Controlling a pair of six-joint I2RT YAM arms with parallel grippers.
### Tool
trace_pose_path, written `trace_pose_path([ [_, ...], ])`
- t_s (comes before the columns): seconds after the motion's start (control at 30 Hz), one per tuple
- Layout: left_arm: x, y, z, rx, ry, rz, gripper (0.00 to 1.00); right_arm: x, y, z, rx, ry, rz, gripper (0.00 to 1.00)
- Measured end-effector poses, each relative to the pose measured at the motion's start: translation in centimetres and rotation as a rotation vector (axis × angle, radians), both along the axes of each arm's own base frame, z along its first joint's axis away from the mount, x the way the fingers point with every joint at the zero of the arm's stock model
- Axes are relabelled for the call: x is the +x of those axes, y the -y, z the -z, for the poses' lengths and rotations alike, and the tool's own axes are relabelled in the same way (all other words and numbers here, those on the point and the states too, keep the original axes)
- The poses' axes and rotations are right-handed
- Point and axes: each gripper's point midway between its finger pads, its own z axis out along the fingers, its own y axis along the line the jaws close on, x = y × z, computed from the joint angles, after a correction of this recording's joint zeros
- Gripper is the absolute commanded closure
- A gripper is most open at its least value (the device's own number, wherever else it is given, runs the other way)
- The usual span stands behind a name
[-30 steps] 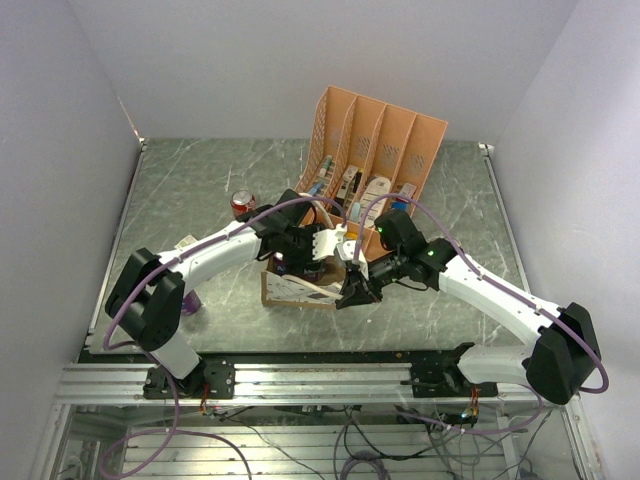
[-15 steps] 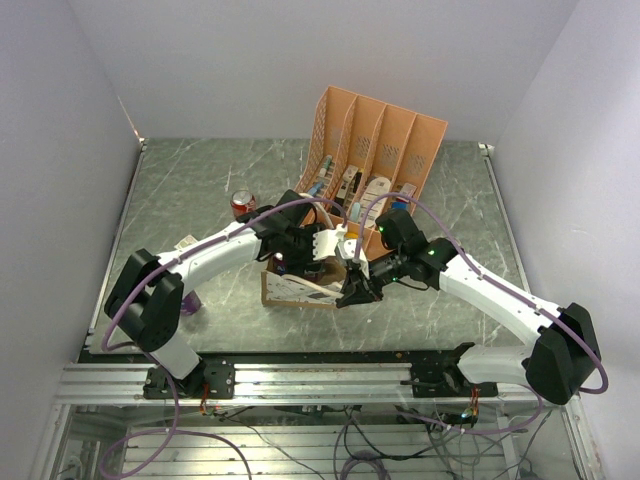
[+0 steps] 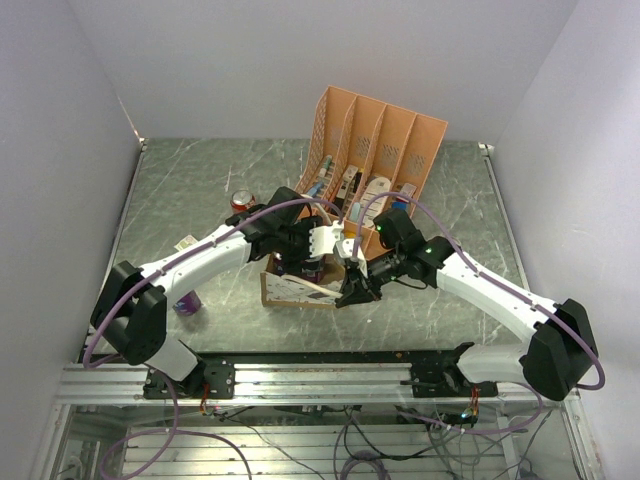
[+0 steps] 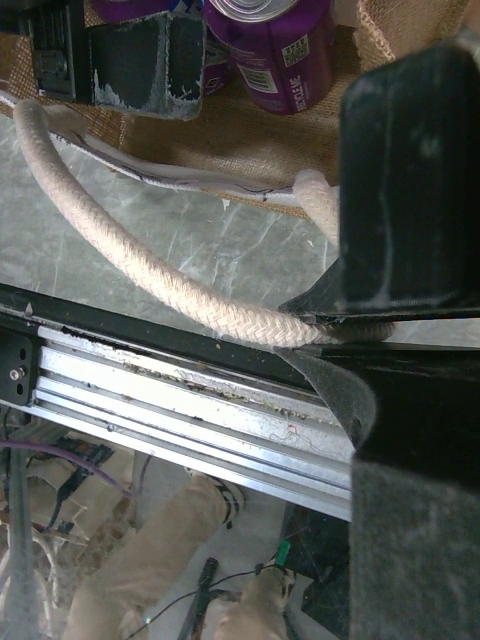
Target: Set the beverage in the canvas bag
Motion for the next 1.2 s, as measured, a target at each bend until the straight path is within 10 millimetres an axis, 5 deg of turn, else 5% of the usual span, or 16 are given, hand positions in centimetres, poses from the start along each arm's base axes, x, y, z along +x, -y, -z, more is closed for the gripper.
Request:
trace_pose_path([
  [0.23,-0.9,-0.3,-0.5,0.002,-0.023,0.017,0.15,0.2,-0.1,-0.2,-0.002,0.004,0.001,0.91],
  [0.43,-1.7,-0.4,-4.3,-0.045,-0.001,0.028,0.15,0.8,-0.3,-1.0,0.007,0.024,0.001,0.86],
  [0.77,-1.9,-1.0,-7.6,-0.076,0.016,-0.013,0.15,1.6,-1.0,-3.7,0.052,0.084,-0.019,0.71],
  [1.2,0.7,-5.8,-14.0,-0.242,0.114,-0.232,0.16,1.3,-0.6,-3.5,0.026,0.066,-0.016,0.63],
])
